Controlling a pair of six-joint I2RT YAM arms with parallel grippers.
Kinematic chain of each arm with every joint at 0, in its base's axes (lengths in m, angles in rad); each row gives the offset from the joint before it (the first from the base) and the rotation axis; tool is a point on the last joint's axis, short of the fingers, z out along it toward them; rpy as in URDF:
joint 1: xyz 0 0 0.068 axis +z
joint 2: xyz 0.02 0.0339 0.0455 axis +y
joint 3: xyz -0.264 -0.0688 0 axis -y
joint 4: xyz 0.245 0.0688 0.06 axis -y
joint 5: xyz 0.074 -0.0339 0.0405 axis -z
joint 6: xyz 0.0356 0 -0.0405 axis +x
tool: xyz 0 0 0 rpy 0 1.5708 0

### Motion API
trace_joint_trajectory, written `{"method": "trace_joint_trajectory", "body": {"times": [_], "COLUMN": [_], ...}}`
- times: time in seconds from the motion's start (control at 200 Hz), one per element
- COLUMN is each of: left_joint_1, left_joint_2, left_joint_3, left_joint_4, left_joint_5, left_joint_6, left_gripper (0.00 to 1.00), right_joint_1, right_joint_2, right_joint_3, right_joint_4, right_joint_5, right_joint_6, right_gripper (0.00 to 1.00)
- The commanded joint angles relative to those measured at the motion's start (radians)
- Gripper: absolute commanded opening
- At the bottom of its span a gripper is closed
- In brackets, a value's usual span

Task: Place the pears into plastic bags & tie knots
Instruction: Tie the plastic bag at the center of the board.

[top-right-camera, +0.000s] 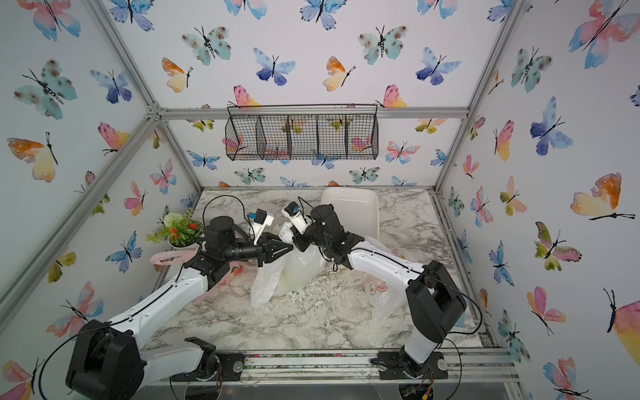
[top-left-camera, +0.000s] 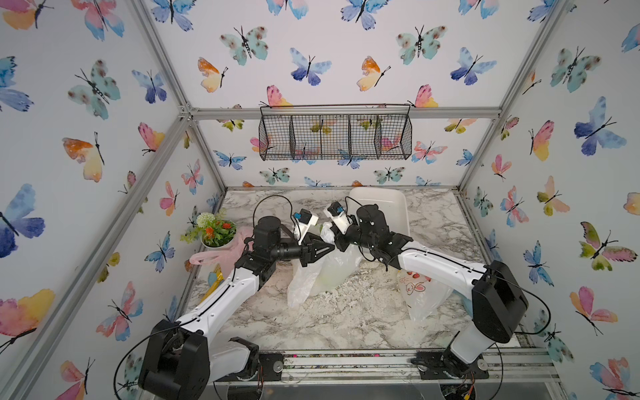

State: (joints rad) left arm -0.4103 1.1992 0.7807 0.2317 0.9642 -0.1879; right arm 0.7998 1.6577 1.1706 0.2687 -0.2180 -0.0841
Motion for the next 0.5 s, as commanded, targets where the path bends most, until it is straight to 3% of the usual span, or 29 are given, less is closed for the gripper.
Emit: {"method": "trace_joint_trajectory", "body": {"times": [0.0, 0.12, 0.255, 0.416, 0.496], "left_joint_1": [-0.031, 0.018, 0.134, 0.202, 0.250], "left_joint_2": [-0.069, -0.194, -0.294, -0.269, -0.241], "left_joint_3": [0.005, 0.023, 0.014, 0.019, 0.012], "left_joint_4": [-0.002, -0.160, -0.187, -0.207, -0.160], "left_joint_5": [0.043, -0.036, -0.050, -0.211, -0.203], "left_joint_6": [-0.016, 0.061, 0.035, 0.004, -0.038], "left_gripper": [0.30, 0.47, 0.60, 0.63, 0.65], "right_joint_1": [-0.002, -0.002, -0.002, -0.003, -0.002], "right_joint_2": [-0.024, -0.029, -0.030, -0.040, -0.045], "right_joint_3": [-0.097, -0.167, -0.233, -0.286, -0.303], "right_joint_4": [0.371, 0.490, 0.573, 0.647, 0.669], "right_joint_5": [0.048, 0.000, -0.054, -0.072, -0.073], "right_joint_6": [0.050, 0.087, 0.122, 0.143, 0.147], "right_gripper": [0.12, 0.11, 0.10, 0.09, 0.09]}}
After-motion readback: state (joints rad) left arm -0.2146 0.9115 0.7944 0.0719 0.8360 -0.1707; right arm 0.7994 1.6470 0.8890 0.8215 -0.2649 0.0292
